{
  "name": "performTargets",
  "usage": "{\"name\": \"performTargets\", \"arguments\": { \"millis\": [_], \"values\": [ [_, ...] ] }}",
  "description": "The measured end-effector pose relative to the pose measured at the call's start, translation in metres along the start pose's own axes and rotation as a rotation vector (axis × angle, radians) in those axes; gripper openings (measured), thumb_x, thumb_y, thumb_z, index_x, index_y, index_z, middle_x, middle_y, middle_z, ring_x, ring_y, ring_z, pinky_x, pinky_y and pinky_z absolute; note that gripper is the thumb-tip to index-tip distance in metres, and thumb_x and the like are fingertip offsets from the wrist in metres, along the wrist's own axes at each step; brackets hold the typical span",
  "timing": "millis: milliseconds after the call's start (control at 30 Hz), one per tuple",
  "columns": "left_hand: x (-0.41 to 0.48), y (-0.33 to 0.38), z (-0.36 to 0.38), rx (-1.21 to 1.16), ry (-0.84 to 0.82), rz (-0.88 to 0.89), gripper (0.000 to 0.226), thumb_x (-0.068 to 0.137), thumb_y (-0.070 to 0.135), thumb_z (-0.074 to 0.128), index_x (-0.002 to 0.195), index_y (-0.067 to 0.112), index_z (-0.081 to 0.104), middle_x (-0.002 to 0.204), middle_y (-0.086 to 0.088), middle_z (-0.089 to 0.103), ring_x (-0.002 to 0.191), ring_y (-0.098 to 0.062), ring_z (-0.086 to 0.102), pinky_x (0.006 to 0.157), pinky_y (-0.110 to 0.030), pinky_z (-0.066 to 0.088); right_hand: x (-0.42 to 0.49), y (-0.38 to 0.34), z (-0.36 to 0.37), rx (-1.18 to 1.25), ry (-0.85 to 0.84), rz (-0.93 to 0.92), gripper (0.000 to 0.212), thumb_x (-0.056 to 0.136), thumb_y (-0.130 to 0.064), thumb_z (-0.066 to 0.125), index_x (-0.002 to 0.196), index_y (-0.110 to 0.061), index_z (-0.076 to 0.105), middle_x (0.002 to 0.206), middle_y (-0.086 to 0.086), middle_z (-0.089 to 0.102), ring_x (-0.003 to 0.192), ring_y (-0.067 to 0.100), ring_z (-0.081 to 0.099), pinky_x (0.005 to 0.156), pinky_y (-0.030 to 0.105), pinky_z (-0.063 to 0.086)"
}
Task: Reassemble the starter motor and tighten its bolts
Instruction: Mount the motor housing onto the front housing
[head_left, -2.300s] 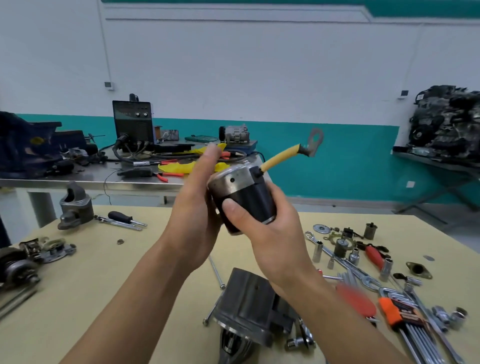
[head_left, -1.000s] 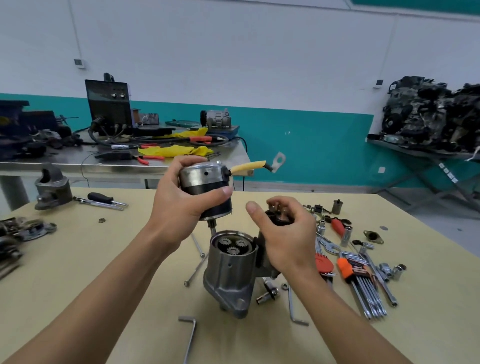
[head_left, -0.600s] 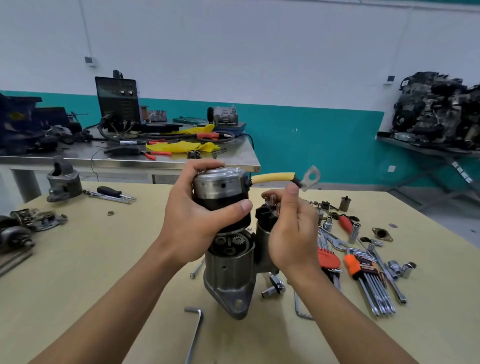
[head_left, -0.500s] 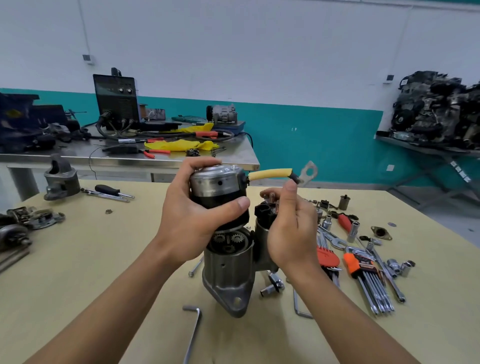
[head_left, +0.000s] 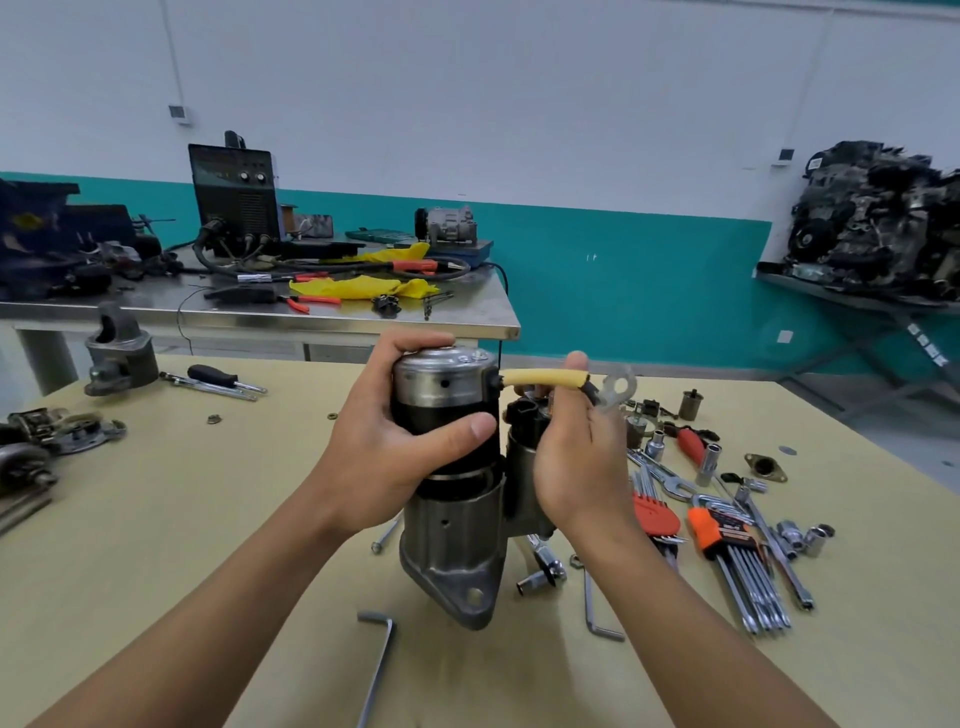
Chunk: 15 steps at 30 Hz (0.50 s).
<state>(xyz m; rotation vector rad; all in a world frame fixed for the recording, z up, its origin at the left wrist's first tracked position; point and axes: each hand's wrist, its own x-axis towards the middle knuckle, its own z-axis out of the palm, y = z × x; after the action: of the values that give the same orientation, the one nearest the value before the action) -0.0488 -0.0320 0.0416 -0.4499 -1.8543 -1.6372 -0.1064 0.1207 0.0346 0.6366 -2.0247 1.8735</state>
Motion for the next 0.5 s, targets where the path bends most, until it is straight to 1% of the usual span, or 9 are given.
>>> {"name": "performTargets", "arguments": {
  "millis": [67, 133, 167, 200, 267, 300, 367, 433, 500],
  "values": [
    [0.000, 0.000, -0.003, 0.021, -0.022, 0.015, 0.061, 0.066, 0.028, 0.085, 0.118, 0.032, 0.054, 0.109, 0.009, 0.067, 0.097, -0.013, 0.068, 0.078, -0.026, 0.056, 0.003, 0.002, -0.002, -0.033, -0.072, 0.019, 0.064, 0.084, -0.075, 0.019, 0.067, -0.025, 0.055, 0.045, -0.010, 0.051, 0.048, 0.001, 0.049, 0.050, 0.014, 0.039],
    [-0.001, -0.001, -0.006, 0.041, -0.055, 0.017, 0.061, 0.066, 0.028, 0.085, 0.119, 0.035, 0.055, 0.111, 0.008, 0.067, 0.100, -0.013, 0.067, 0.080, -0.025, 0.055, 0.005, 0.005, -0.007, -0.006, -0.189, -0.024, 0.059, 0.086, -0.072, 0.020, 0.084, -0.032, 0.063, 0.069, -0.015, 0.065, 0.065, -0.013, 0.056, 0.060, 0.002, 0.041],
    [-0.001, -0.001, -0.007, 0.041, -0.074, 0.006, 0.061, 0.067, 0.028, 0.085, 0.118, 0.037, 0.055, 0.112, 0.008, 0.067, 0.101, -0.014, 0.066, 0.081, -0.026, 0.055, 0.006, 0.006, -0.009, 0.033, -0.238, -0.049, 0.054, 0.090, -0.066, 0.022, 0.091, -0.033, 0.064, 0.079, -0.018, 0.067, 0.073, -0.014, 0.059, 0.065, 0.004, 0.045],
    [-0.002, -0.002, -0.007, 0.045, -0.092, -0.006, 0.061, 0.067, 0.029, 0.086, 0.118, 0.039, 0.055, 0.113, 0.008, 0.067, 0.103, -0.015, 0.066, 0.082, -0.027, 0.055, 0.007, 0.007, -0.012, 0.085, -0.271, -0.058, 0.049, 0.093, -0.059, 0.024, 0.097, -0.032, 0.064, 0.084, -0.017, 0.070, 0.080, -0.010, 0.062, 0.070, 0.010, 0.051],
    [-0.003, -0.003, -0.006, 0.064, -0.115, -0.018, 0.061, 0.066, 0.030, 0.086, 0.118, 0.042, 0.055, 0.114, 0.009, 0.067, 0.105, -0.016, 0.066, 0.083, -0.028, 0.055, 0.009, 0.012, -0.017, 0.135, -0.281, -0.057, 0.049, 0.096, -0.053, 0.023, 0.107, -0.028, 0.064, 0.095, -0.010, 0.072, 0.095, 0.004, 0.066, 0.087, 0.032, 0.056],
    [-0.003, -0.004, -0.005, 0.068, -0.119, -0.016, 0.061, 0.066, 0.031, 0.086, 0.118, 0.042, 0.055, 0.115, 0.008, 0.067, 0.105, -0.017, 0.066, 0.084, -0.028, 0.054, 0.010, 0.014, -0.018, 0.131, -0.275, -0.061, 0.050, 0.096, -0.052, 0.022, 0.110, -0.027, 0.063, 0.099, -0.007, 0.071, 0.099, 0.008, 0.066, 0.090, 0.035, 0.056],
    [-0.002, -0.004, -0.004, 0.079, -0.113, -0.007, 0.062, 0.066, 0.031, 0.086, 0.118, 0.044, 0.055, 0.115, 0.009, 0.067, 0.106, -0.017, 0.066, 0.084, -0.027, 0.054, 0.011, 0.018, -0.016, 0.156, -0.248, -0.069, 0.051, 0.097, -0.052, 0.023, 0.108, -0.025, 0.065, 0.098, -0.004, 0.071, 0.100, 0.010, 0.066, 0.090, 0.031, 0.055],
    [-0.003, -0.004, -0.003, 0.098, -0.107, 0.007, 0.062, 0.067, 0.031, 0.086, 0.118, 0.045, 0.054, 0.114, 0.011, 0.067, 0.105, -0.016, 0.066, 0.085, -0.026, 0.054, 0.010, 0.020, -0.011, 0.199, -0.185, -0.075, 0.052, 0.099, -0.055, 0.024, 0.101, -0.025, 0.067, 0.096, 0.000, 0.073, 0.101, 0.018, 0.068, 0.091, 0.037, 0.054],
    [-0.005, -0.003, -0.002, 0.111, -0.099, 0.030, 0.063, 0.067, 0.030, 0.086, 0.119, 0.044, 0.053, 0.114, 0.012, 0.067, 0.105, -0.016, 0.066, 0.085, -0.026, 0.054, 0.007, 0.022, -0.006, 0.173, -0.102, -0.104, 0.049, 0.101, -0.054, 0.025, 0.095, -0.031, 0.067, 0.093, 0.001, 0.073, 0.098, 0.022, 0.069, 0.088, 0.040, 0.054]
  ]
}}
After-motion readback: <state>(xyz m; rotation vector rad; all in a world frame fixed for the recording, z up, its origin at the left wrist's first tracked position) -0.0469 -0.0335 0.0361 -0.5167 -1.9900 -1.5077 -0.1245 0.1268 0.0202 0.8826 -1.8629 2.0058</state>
